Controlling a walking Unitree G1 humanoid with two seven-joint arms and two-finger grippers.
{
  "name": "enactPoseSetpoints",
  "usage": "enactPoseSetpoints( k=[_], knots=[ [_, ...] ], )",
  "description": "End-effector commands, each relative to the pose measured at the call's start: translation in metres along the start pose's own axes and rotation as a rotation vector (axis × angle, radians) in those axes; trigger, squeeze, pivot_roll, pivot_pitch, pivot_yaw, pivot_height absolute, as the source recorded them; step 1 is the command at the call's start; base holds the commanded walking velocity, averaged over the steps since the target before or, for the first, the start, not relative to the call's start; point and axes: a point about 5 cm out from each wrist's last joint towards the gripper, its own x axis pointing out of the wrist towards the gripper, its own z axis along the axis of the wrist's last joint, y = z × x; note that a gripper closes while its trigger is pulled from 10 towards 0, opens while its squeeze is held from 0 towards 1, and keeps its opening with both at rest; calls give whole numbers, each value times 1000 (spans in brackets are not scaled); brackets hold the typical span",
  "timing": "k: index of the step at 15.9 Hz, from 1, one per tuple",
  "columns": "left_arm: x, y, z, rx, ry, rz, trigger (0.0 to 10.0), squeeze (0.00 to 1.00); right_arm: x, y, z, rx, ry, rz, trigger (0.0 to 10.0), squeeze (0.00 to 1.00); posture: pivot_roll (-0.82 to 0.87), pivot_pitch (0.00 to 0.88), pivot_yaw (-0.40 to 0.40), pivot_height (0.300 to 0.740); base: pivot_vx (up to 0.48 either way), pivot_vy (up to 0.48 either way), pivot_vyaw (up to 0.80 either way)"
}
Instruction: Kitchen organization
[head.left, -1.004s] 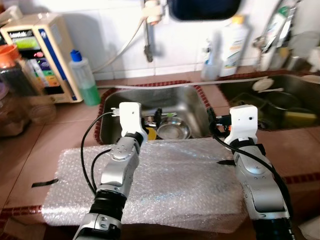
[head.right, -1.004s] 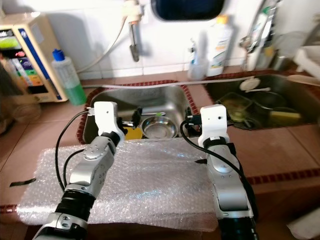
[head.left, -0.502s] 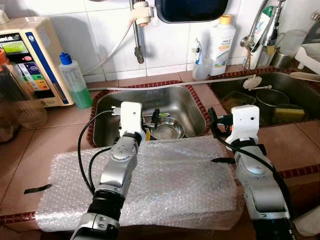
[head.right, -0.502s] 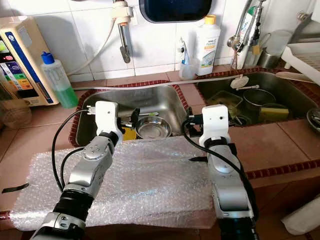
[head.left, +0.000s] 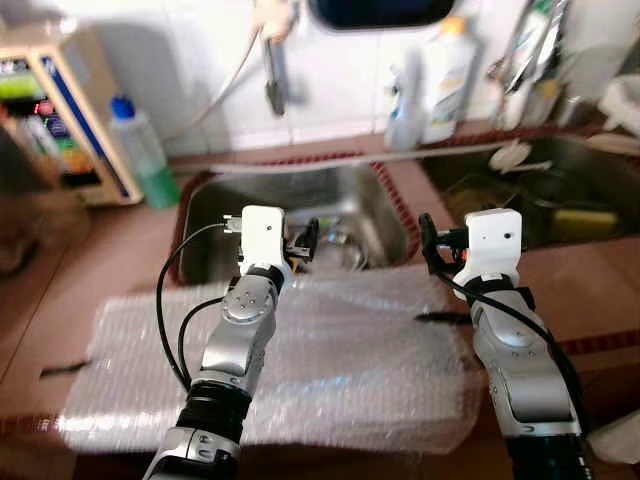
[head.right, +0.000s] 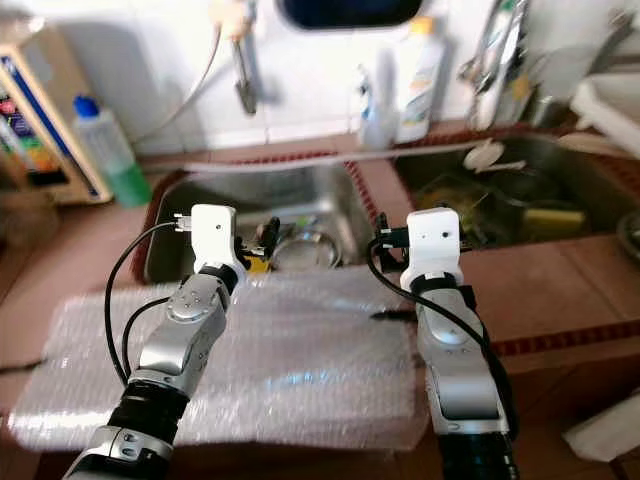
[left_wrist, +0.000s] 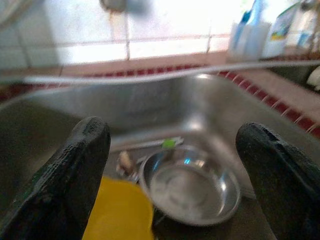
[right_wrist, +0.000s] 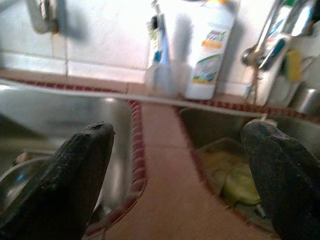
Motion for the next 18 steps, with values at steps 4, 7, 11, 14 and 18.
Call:
enactPoseSetpoints(
  k=[4, 7, 11, 14, 18],
  knots=[
    [0, 3, 4, 9, -12, 7, 10000, 0, 3, 0, 4, 6, -22, 3, 10000, 0, -146, 0, 97, 740, -323, 0, 0],
    [0, 4, 4, 14, -8, 11, 10000, 0, 4, 1, 5, 8, -25, 2, 10000, 0, -142, 0, 99, 740, -321, 0, 0],
    [0, 4, 5, 11, -15, 4, 10000, 0, 4, 2, 5, 11, -28, 4, 10000, 0, -138, 0, 96, 740, -192, 0, 0],
    [0, 5, 4, 1, -12, 11, 10000, 0, 5, 3, 5, 11, -31, 9, 10000, 0, -136, 0, 93, 740, 0, 0, 0],
    [-3, 7, 3, 14, -17, 22, 10000, 0, 5, 3, 8, 9, -44, 23, 10000, 0, -126, 0, 79, 740, -120, 0, 0]
  ],
)
